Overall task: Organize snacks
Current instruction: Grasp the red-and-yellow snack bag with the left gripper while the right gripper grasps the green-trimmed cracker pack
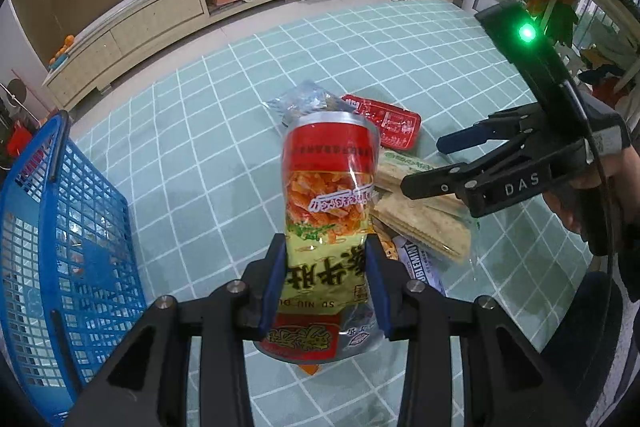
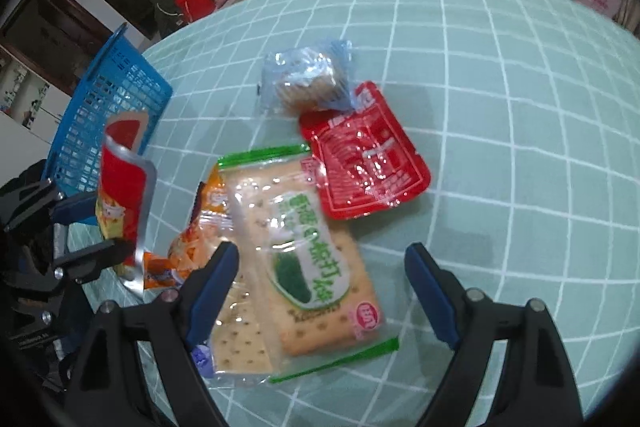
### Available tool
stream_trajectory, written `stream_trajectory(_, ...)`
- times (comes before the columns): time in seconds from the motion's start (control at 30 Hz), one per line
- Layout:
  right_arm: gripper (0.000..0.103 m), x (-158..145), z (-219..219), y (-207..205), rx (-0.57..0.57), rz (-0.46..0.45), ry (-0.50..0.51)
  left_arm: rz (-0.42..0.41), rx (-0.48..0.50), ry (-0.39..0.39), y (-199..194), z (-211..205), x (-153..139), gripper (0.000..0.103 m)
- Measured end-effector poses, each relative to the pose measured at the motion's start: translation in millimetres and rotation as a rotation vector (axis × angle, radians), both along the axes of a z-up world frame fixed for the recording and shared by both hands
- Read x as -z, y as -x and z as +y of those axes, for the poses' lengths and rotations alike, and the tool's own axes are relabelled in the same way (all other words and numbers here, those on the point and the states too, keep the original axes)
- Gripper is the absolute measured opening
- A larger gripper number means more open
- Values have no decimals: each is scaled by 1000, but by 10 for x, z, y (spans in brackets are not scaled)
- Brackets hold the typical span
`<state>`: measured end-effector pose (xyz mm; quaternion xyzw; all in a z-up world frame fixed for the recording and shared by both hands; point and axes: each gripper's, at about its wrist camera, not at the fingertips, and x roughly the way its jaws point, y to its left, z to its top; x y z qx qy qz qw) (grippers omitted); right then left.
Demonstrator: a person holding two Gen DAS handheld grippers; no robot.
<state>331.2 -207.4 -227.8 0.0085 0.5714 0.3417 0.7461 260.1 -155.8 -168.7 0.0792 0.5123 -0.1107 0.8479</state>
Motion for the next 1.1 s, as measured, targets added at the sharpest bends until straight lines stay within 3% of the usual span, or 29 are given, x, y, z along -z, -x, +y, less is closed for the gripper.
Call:
stream_trajectory(0.17,89,-8,9,-33,-27,22,-24,16,-12,-7,-18,-4,39,36)
stream_trajectory(0.3,88,-20,81,9,-60,-7,26,14,-18,-2,-24,2,32,36)
stream_trajectory(0.37,85,-28,113,41,-69,-27,55,12,-16,-2,-17,0,29,36)
stream_trajectory(0.43,72,-36,124,66,-70,-27,55,10,-15,-2,-6,6,29,36)
stream_trajectory(0.5,66,-38,90,85,-59,-24,58,9,-18,-2,6,22,29,36)
stream_trajectory(0.67,63,-50,38,245,-47,-37,50,-1,-28,4,52,58,-16,36)
stream_trajectory(1.1,61,-599,47,653,12,-148,73,-86,-41,48,380,184,-444,36)
